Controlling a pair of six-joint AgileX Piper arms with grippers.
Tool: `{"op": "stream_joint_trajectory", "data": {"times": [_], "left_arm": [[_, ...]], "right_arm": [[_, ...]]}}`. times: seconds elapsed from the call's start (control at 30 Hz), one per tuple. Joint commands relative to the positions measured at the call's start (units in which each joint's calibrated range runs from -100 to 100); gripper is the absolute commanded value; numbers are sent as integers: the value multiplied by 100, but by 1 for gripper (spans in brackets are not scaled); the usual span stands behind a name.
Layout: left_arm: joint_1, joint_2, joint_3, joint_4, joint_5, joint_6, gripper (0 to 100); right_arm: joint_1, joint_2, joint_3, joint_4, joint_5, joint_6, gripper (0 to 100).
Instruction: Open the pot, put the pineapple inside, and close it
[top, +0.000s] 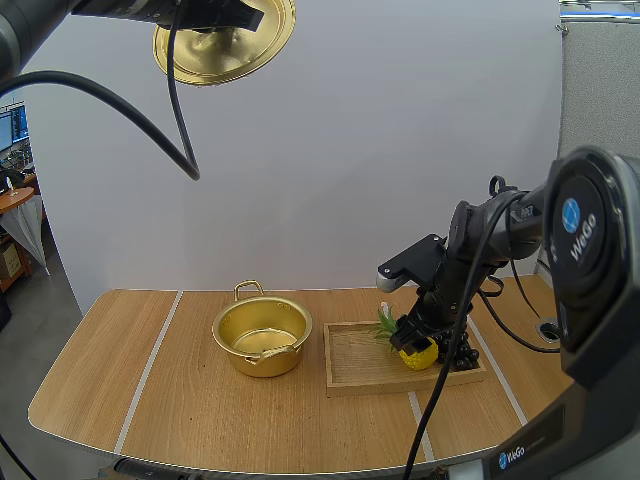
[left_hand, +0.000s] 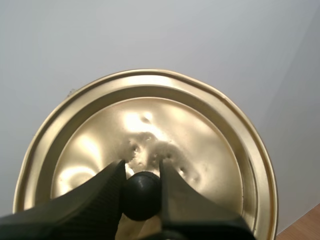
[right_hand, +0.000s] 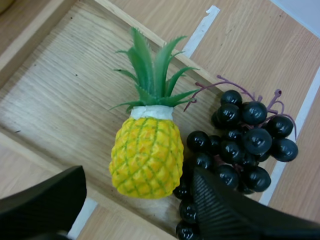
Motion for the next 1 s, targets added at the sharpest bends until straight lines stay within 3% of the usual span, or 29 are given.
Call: {"op": "stream_joint_trajectory", "data": {"times": [0.0,0.97], "left_arm": [[-1,12,-44,-17,-197,-56,0],[-1,12,-44,-17,-197,-56,0]], "right_arm": [[-20,141,-44,31,-225,-102,100],[101,955,-437,396,-389,-243,100]]}}
